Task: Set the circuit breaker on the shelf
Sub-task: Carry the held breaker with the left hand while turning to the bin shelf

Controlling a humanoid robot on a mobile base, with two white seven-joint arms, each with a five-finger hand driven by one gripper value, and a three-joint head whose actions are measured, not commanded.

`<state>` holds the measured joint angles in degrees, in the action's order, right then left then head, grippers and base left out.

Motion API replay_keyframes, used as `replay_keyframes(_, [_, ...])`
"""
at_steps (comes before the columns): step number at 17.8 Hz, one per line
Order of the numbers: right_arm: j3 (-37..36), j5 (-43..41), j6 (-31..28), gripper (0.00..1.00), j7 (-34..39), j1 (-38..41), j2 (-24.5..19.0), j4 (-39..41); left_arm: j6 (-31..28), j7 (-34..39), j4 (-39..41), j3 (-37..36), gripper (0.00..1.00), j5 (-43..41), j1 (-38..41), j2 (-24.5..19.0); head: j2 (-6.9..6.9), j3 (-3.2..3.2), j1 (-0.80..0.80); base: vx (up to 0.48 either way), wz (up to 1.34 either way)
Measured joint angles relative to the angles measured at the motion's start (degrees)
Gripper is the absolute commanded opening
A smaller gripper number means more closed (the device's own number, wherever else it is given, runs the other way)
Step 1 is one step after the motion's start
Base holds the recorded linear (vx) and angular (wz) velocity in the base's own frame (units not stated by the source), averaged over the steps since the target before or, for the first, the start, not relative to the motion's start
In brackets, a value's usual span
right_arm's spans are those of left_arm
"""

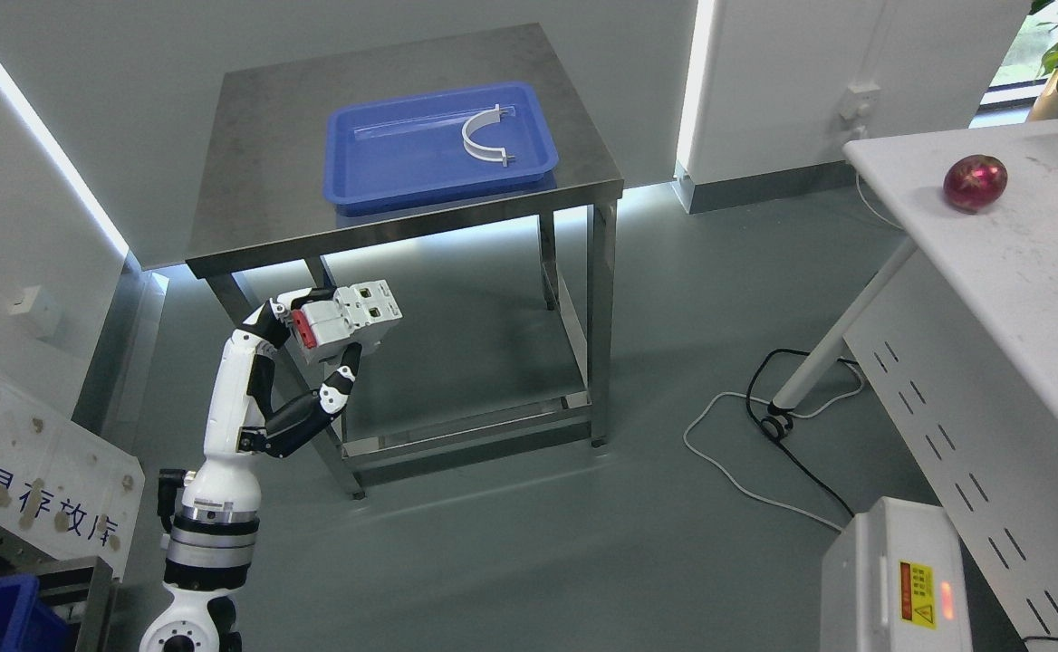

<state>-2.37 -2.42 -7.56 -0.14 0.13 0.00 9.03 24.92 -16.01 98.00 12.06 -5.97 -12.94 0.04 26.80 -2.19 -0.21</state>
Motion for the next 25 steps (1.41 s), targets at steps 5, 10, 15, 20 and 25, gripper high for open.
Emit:
replay_keyframes(5, [0.0,0.01,0.43,1.0,0.28,-0.16,0.0,0.04,-0.49,0.26,0.01,-0.22,0.22,0.0,0.03,-0.02,0.0,0.0,0.0,-0.292,0.43])
replay_keyframes(10, [0.0,0.0,0.46,1.0,0.07,-0.13,0.0,0.03,-0.59,0.68,0.02,-2.2,0.22,0.0,-0.49,-0.03,0.0,0.0,0.0,-0.3,0.4])
replay_keyframes(15, [0.0,0.0,0.45,1.0,-0.09,-0.06,0.0,0.02,-3.45,3.24,0.06,-6.8,0.22,-0.01,-5.81,-0.03,0.0,0.0,0.0,-0.341,0.34])
replay_keyframes(20, [0.0,0.0,0.43,1.0,-0.33,-0.12,0.0,0.02,-8.31,4.74,0.07,-9.1,0.21,-0.11,-12.21,-0.04,0.0,0.0,0.0,-0.24,0.87])
replay_keyframes(25, [0.0,0.0,0.47,1.0,-0.26,-0.15,0.0,0.03,-11.22,-0.78,0.08,-6.58,0.21,-0.17,-17.83,-0.83,0.0,0.0,0.0,-0.087,1.32])
